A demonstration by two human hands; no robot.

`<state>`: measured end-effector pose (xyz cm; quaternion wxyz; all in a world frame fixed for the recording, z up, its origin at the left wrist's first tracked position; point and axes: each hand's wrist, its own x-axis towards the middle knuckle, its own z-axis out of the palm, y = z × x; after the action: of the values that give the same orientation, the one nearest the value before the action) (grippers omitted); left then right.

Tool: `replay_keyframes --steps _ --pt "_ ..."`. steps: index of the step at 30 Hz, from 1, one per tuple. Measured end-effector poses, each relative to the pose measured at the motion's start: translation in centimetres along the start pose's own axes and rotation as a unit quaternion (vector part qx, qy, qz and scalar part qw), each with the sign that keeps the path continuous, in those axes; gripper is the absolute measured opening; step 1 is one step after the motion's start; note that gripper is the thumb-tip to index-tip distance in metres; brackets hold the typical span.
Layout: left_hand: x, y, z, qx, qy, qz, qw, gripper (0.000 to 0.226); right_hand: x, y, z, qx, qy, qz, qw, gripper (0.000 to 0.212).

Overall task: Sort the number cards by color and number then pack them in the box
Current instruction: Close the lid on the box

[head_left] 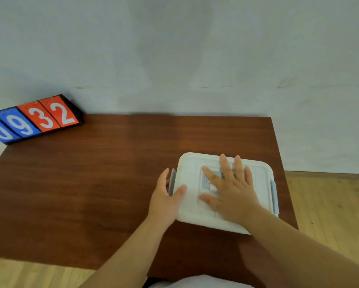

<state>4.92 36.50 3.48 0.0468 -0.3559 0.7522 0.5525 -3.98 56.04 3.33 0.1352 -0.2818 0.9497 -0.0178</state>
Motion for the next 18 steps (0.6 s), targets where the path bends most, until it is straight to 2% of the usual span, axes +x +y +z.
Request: replay_keyframes --steps 6,13,18 --pt "2.0 0.8 -0.3 0.033 -0.024 0.042 0.998 0.064 1.5 -1.0 -0.2 0.004 -0.006 0.041 0.999 0.081" --pt "2.1 0.0 -0.3 0.080 -0.028 0.071 0.994 0.062 1.5 -1.1 -0.2 -0.009 -0.008 0.035 0.999 0.082" --pt "2.0 -0.5 -0.1 0.131 -0.012 0.129 0.983 0.058 1.8 -1.0 -0.3 -0.016 -0.012 0.025 0.999 0.083"
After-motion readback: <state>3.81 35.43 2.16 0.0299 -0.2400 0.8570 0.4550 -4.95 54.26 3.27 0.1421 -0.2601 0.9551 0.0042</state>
